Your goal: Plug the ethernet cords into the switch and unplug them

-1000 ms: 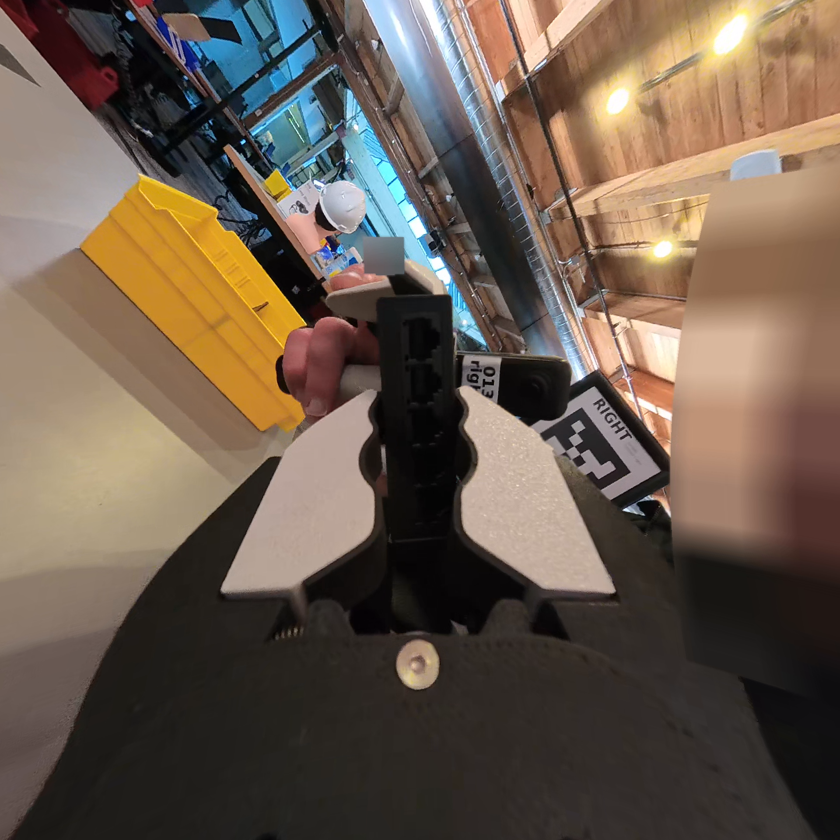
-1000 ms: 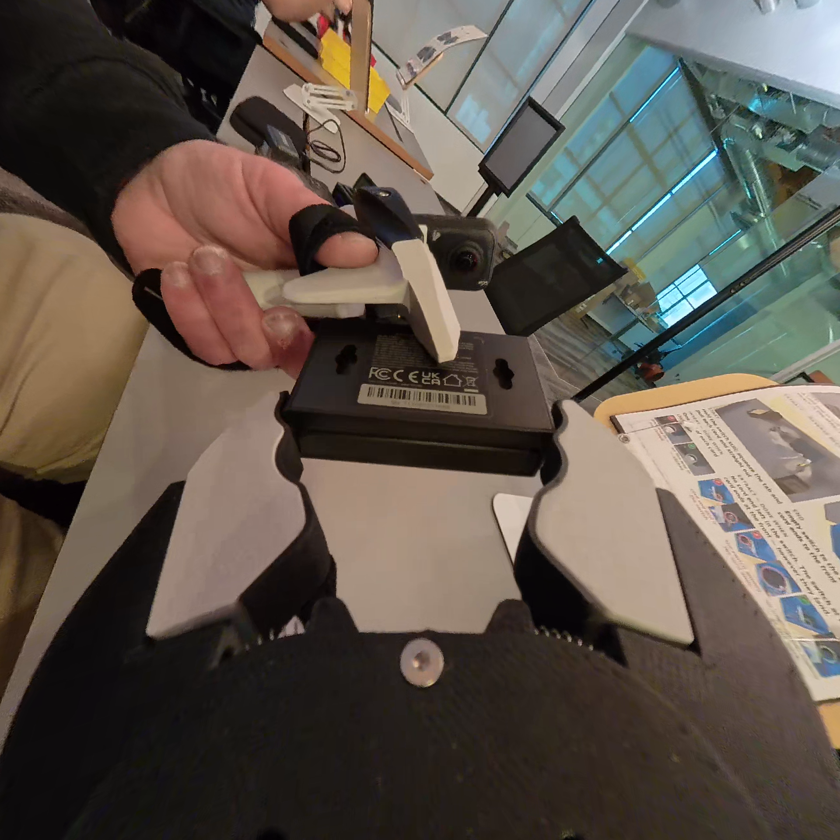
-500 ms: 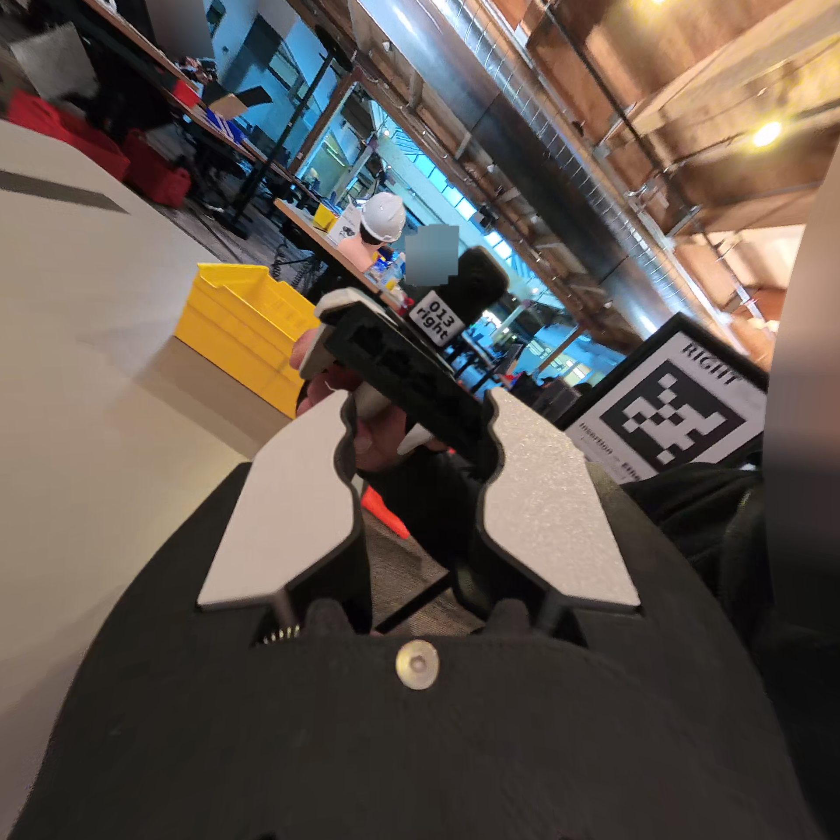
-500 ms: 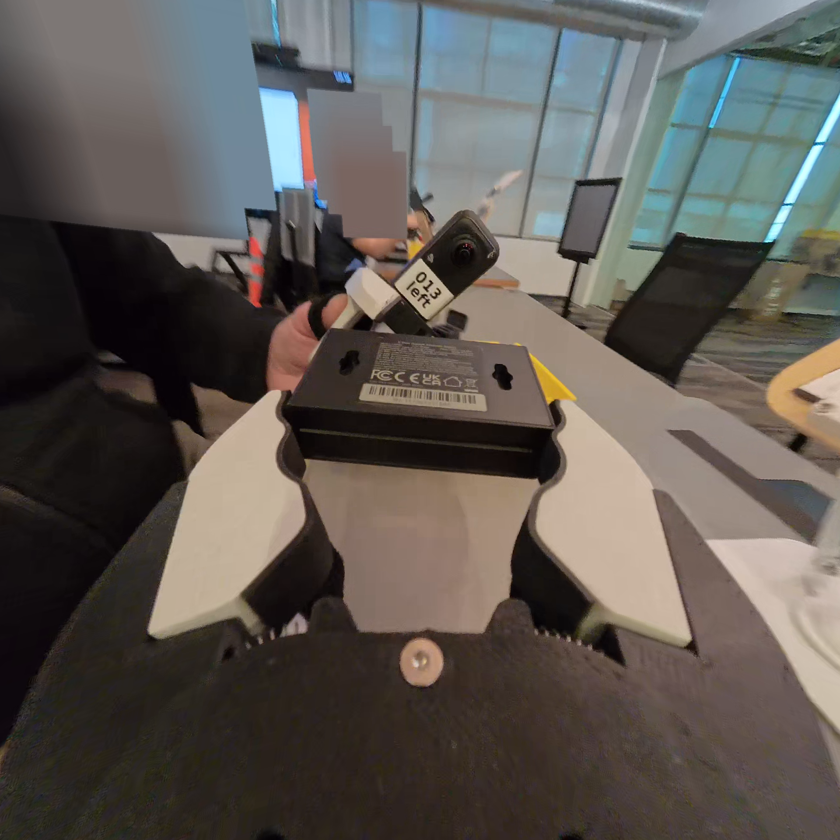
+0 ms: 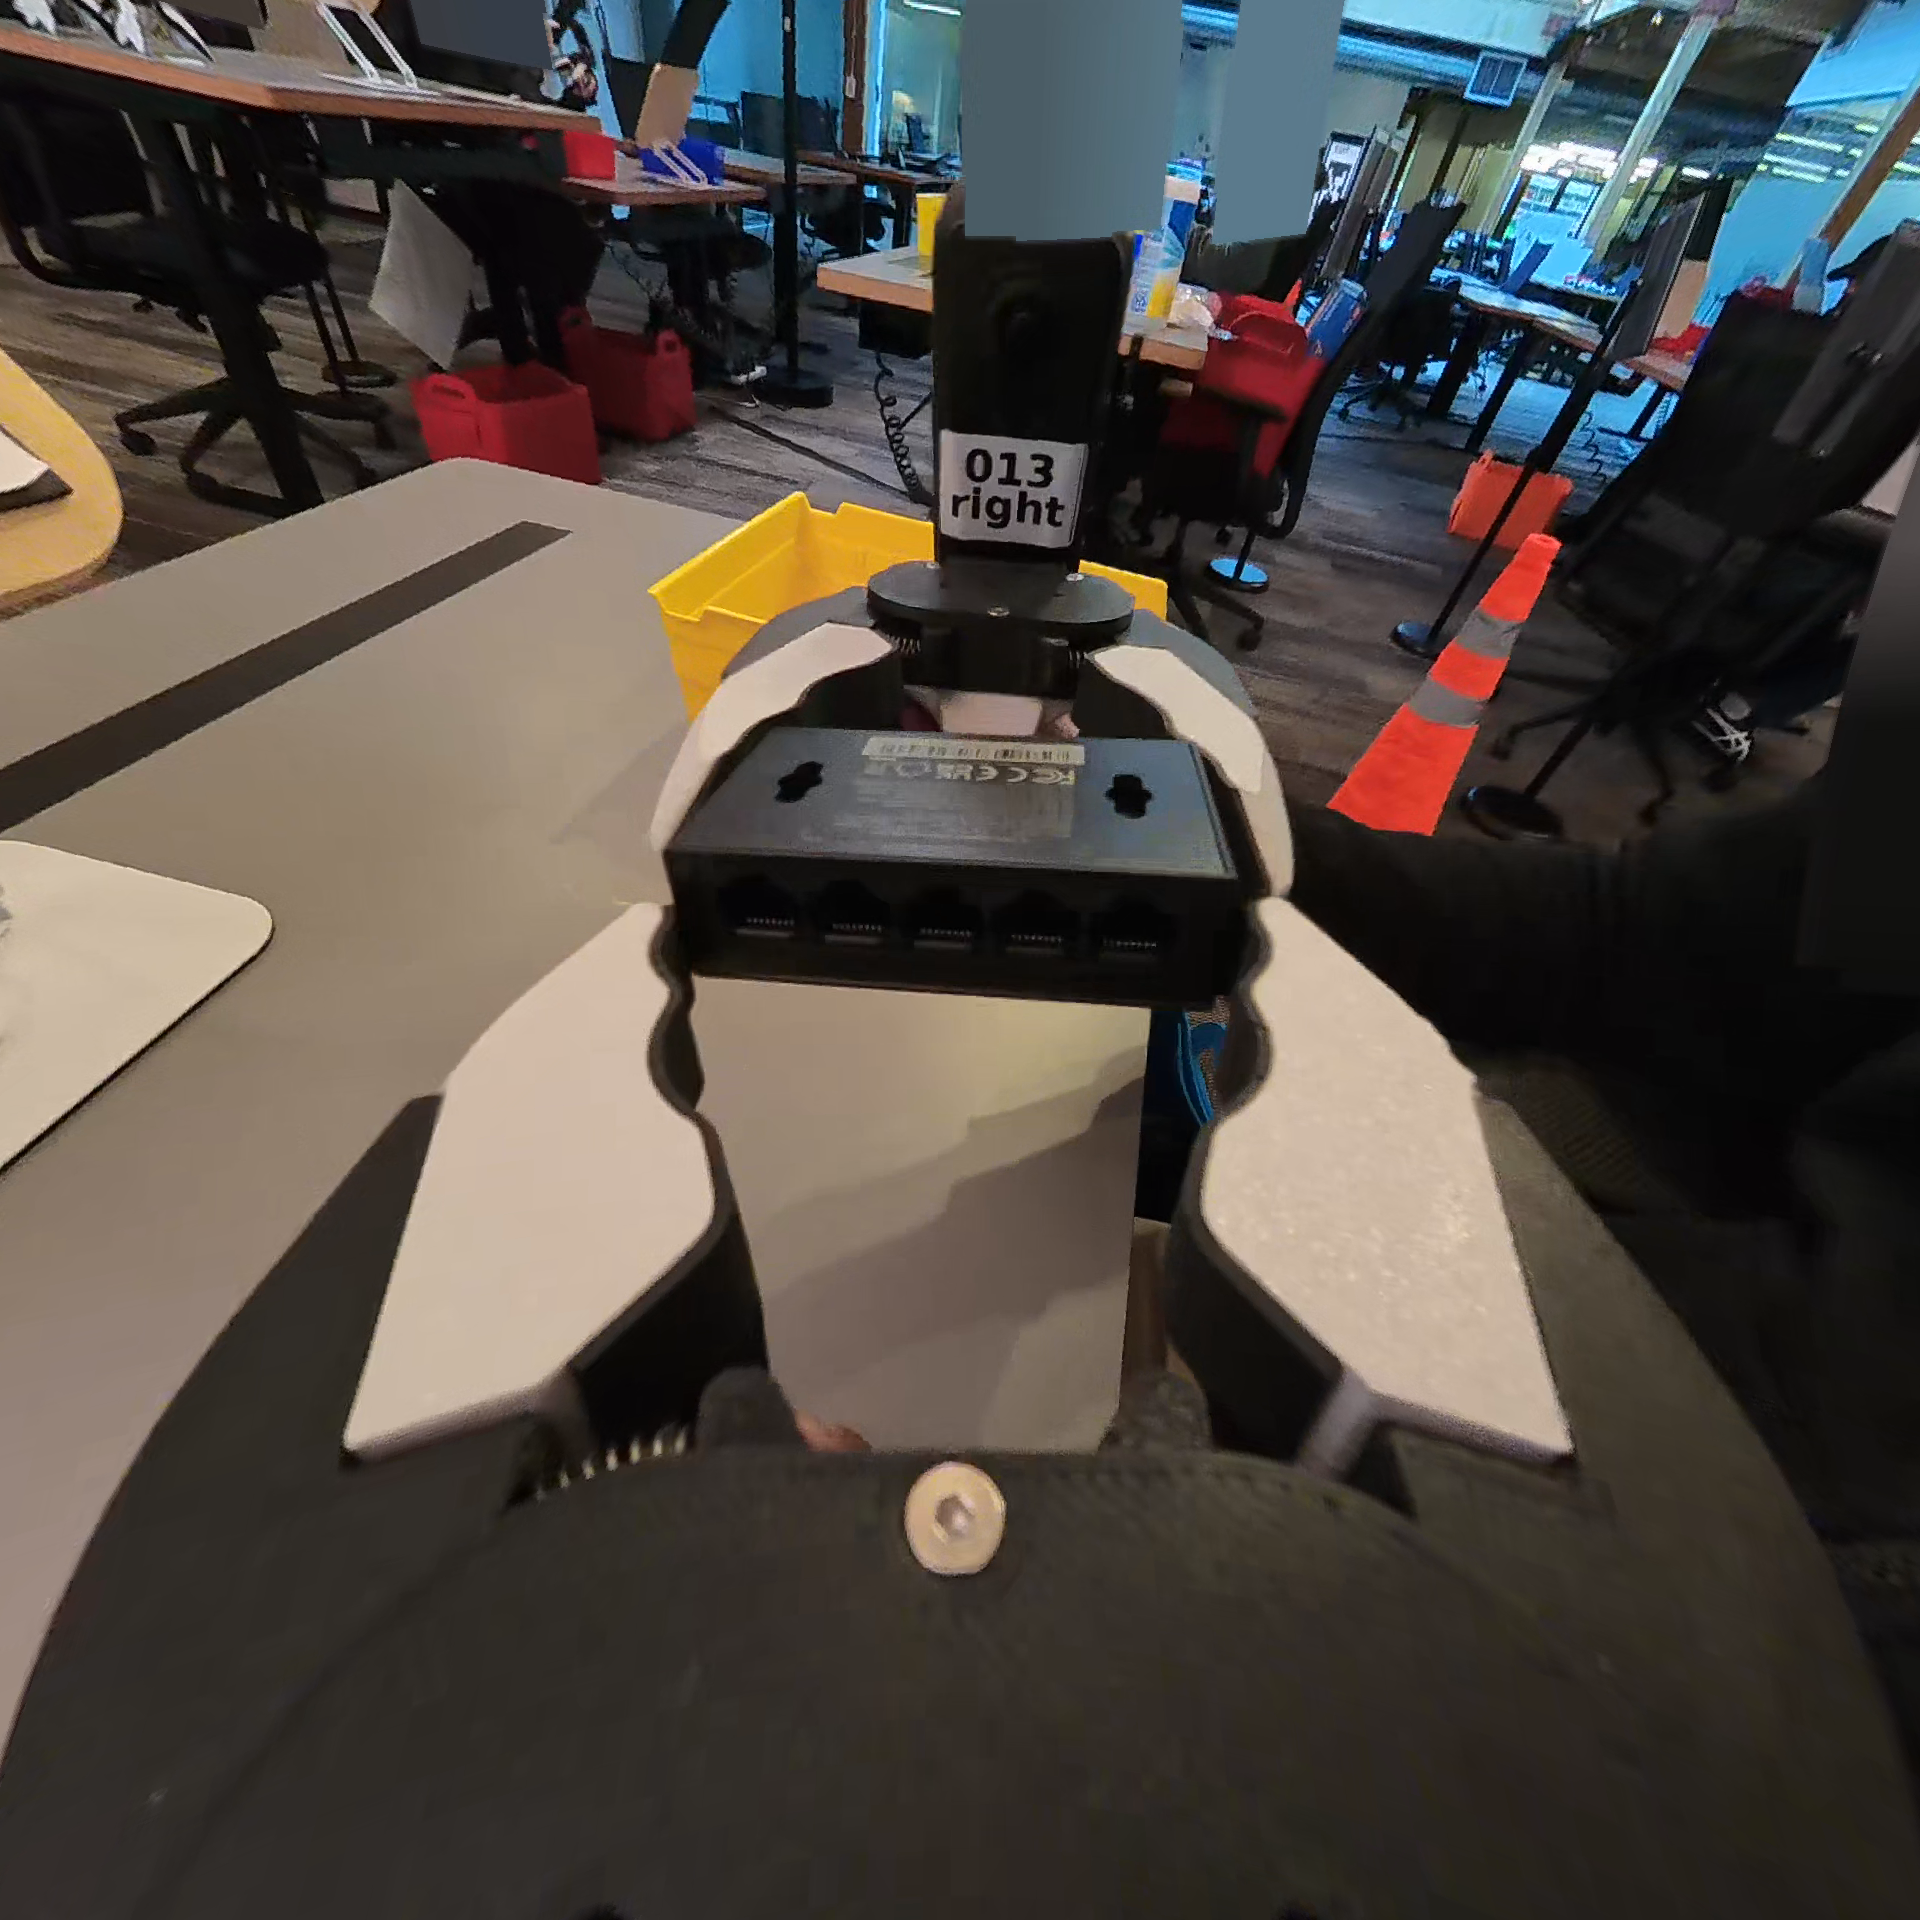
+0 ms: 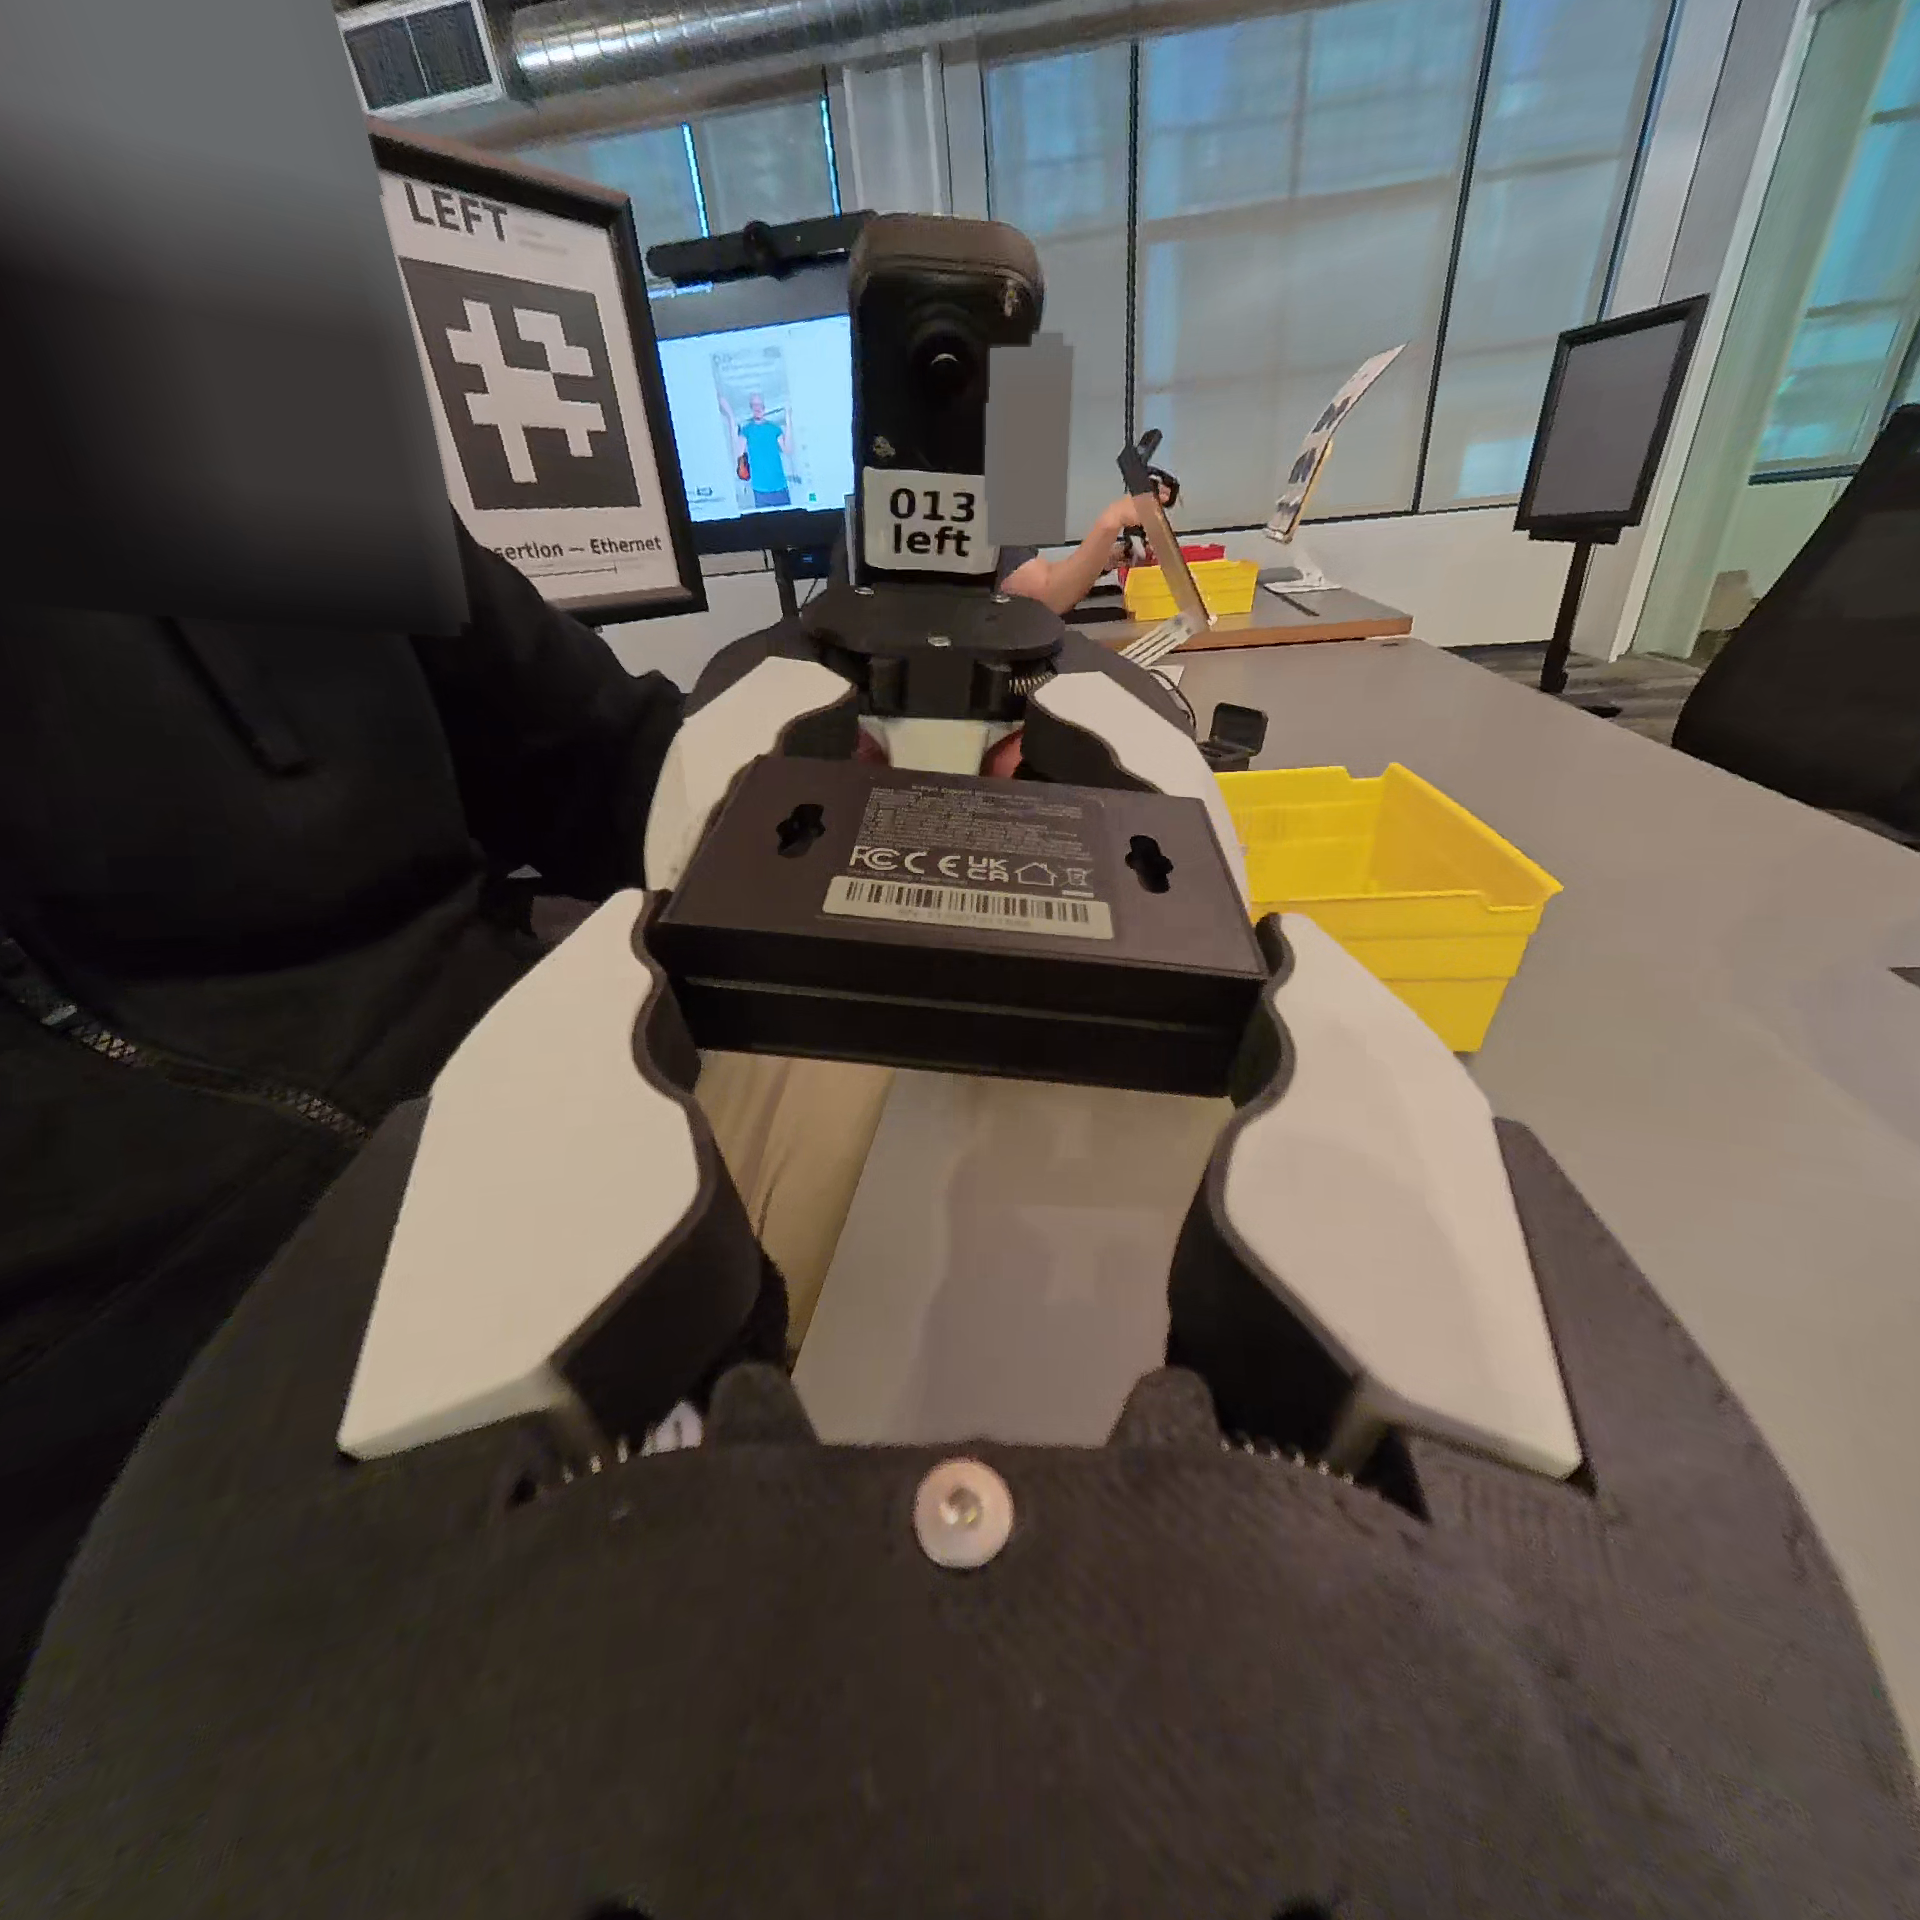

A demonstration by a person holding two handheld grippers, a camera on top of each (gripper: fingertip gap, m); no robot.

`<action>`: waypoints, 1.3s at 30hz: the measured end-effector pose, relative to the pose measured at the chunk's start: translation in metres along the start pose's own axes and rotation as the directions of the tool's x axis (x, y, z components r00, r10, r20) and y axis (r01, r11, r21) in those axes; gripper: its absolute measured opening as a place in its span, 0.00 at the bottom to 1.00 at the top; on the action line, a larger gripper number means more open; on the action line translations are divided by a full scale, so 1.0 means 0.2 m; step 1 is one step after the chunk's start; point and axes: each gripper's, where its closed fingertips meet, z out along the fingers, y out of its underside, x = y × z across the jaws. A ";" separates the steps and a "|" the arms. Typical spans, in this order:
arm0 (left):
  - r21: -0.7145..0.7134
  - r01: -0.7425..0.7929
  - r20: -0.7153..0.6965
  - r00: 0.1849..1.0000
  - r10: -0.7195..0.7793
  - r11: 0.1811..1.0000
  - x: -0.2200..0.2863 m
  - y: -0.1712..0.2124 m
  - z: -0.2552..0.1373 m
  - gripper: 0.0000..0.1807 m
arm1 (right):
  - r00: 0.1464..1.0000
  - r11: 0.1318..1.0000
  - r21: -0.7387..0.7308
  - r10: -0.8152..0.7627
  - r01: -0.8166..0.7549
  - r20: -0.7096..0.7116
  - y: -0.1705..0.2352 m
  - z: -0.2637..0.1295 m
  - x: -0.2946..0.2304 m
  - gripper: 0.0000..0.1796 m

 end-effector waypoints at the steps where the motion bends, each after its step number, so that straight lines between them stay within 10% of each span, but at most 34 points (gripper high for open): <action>1: 0.002 0.000 0.001 1.000 0.000 1.000 0.00 0.00 0.00 0.53 | 1.000 1.000 0.001 -0.001 0.001 0.002 0.00 0.00 0.00 0.57; 7: -0.066 -0.055 0.079 0.995 0.060 0.996 -0.05 -0.01 -0.12 0.50 | 1.000 1.000 0.008 -0.006 0.006 -0.011 0.00 -0.03 0.00 0.57; 14: -0.278 -0.078 0.483 0.850 0.210 0.958 -0.42 0.07 -0.80 0.34 | 0.998 1.000 0.018 0.010 -0.009 -0.054 0.04 -0.11 0.06 0.57; 20: -0.372 0.277 0.693 0.718 0.066 0.886 -0.55 0.48 -1.27 0.35 | 0.995 1.000 0.005 0.017 -0.017 -0.096 0.10 -0.14 0.10 0.57; 30: -0.375 0.553 0.799 0.600 -0.043 0.744 -0.67 1.00 -1.35 0.24 | 0.994 1.000 -0.029 0.006 -0.009 -0.105 0.15 -0.12 0.10 0.57; 39: -0.370 0.464 0.806 0.591 0.030 0.805 -0.67 0.82 -1.43 0.07 | 0.993 1.000 -0.023 0.001 -0.003 -0.117 0.15 -0.15 0.11 0.57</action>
